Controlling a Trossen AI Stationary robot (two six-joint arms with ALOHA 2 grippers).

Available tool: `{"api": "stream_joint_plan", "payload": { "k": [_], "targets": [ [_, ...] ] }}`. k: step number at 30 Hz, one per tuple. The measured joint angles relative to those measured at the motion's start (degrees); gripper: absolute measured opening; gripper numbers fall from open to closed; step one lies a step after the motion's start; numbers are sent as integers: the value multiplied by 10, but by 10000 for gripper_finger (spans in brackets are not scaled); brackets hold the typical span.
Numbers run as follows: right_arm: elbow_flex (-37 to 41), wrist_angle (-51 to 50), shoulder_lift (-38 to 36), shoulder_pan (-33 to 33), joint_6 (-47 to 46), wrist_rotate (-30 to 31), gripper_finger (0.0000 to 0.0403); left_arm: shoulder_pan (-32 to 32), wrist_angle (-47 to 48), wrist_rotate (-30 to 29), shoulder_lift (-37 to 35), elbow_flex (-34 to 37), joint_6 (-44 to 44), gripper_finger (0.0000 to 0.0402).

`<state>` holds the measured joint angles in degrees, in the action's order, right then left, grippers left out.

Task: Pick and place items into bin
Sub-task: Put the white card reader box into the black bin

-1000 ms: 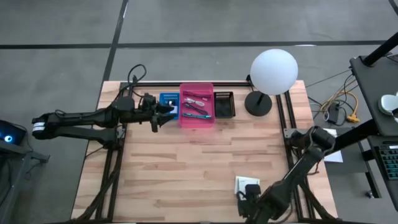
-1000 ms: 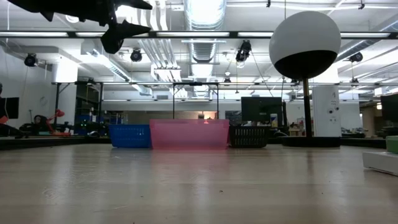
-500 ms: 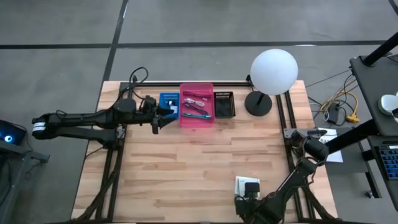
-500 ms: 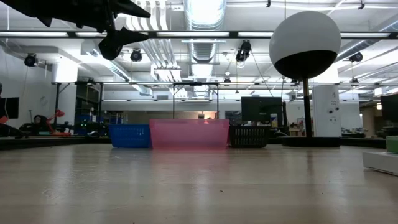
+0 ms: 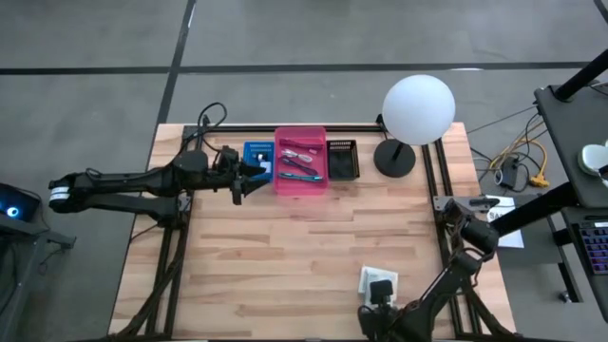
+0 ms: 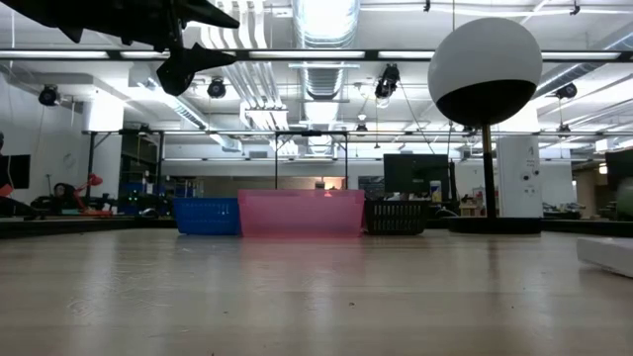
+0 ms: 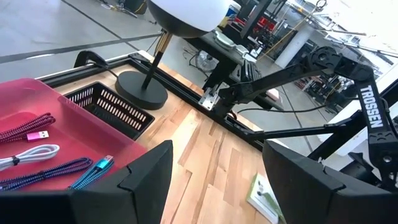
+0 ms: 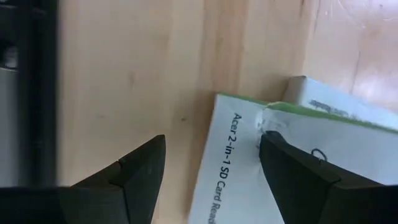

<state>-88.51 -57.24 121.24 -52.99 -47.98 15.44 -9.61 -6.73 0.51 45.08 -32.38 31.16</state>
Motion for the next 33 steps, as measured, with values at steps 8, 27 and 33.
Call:
{"api": "stream_joint_plan", "payload": {
  "k": [8,27,33],
  "targets": [
    [-3,-55,15,0,-46,19,246,0,0,5,0,0,0,232],
    [-37,-71,-3,-7,-159,82,246,0,0,7,2,3,-3,232],
    [-30,-71,-3,-6,-162,87,244,0,0,9,2,4,-4,232]
  ]
}}
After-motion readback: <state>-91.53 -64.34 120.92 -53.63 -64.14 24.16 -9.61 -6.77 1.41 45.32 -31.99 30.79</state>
